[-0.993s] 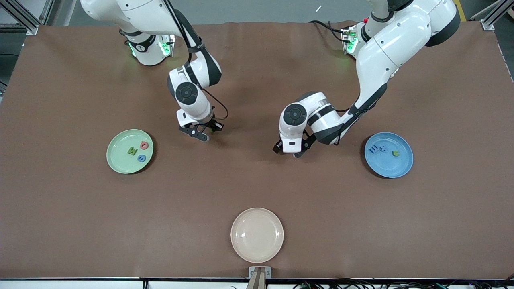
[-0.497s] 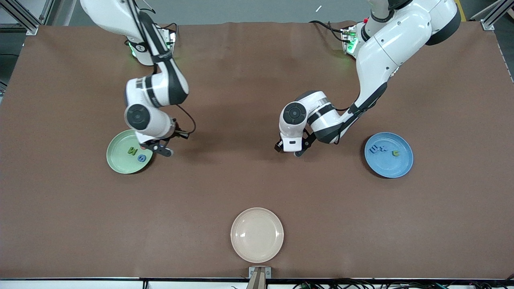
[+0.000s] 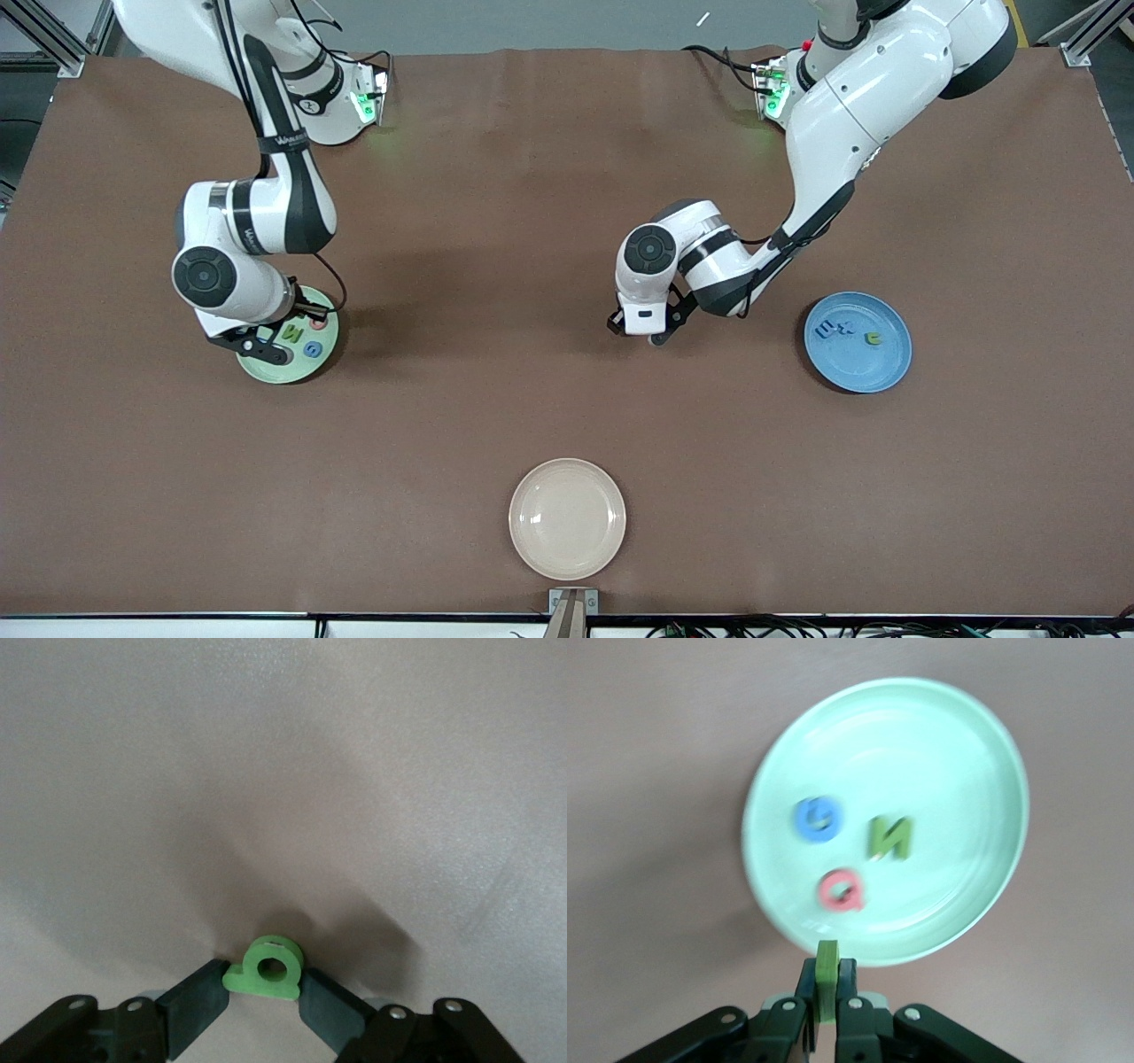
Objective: Sort upper and lower case letters into plates
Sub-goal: 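Drop the B in the green plate while the left gripper grasps the green letter, then carry the green letter to the blue plate with the left gripper, then release the letter in the blue plate while the right gripper withdraws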
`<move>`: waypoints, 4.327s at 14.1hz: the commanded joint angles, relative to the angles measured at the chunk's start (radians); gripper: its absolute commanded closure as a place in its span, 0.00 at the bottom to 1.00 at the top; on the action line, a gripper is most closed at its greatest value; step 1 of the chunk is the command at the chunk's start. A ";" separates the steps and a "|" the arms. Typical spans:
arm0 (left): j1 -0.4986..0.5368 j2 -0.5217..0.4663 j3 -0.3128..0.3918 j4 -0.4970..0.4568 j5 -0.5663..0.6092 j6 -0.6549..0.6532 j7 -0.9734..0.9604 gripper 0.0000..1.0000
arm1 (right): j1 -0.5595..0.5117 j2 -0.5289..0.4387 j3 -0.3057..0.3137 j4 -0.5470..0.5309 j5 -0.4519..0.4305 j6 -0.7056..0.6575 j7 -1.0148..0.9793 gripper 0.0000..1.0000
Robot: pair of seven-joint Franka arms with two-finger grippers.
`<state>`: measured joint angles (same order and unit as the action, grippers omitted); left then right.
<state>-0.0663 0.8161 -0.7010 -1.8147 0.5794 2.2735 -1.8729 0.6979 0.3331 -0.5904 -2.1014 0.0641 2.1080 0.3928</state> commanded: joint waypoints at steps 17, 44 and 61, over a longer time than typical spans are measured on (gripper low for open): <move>0.199 -0.164 -0.092 0.014 -0.016 -0.127 0.297 0.90 | -0.181 0.141 0.023 -0.086 -0.010 0.231 -0.203 0.86; 0.896 -0.138 -0.184 -0.210 0.188 -0.042 1.187 0.90 | -0.285 0.126 0.080 0.311 -0.009 -0.227 -0.335 0.00; 0.892 -0.127 -0.166 -0.183 0.208 -0.028 1.176 0.00 | -0.408 -0.040 0.081 0.695 0.085 -0.557 -0.558 0.00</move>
<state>0.8227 0.7008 -0.8616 -2.0063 0.7806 2.2458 -0.6961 0.2860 0.2919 -0.5226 -1.4331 0.1459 1.5582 -0.1617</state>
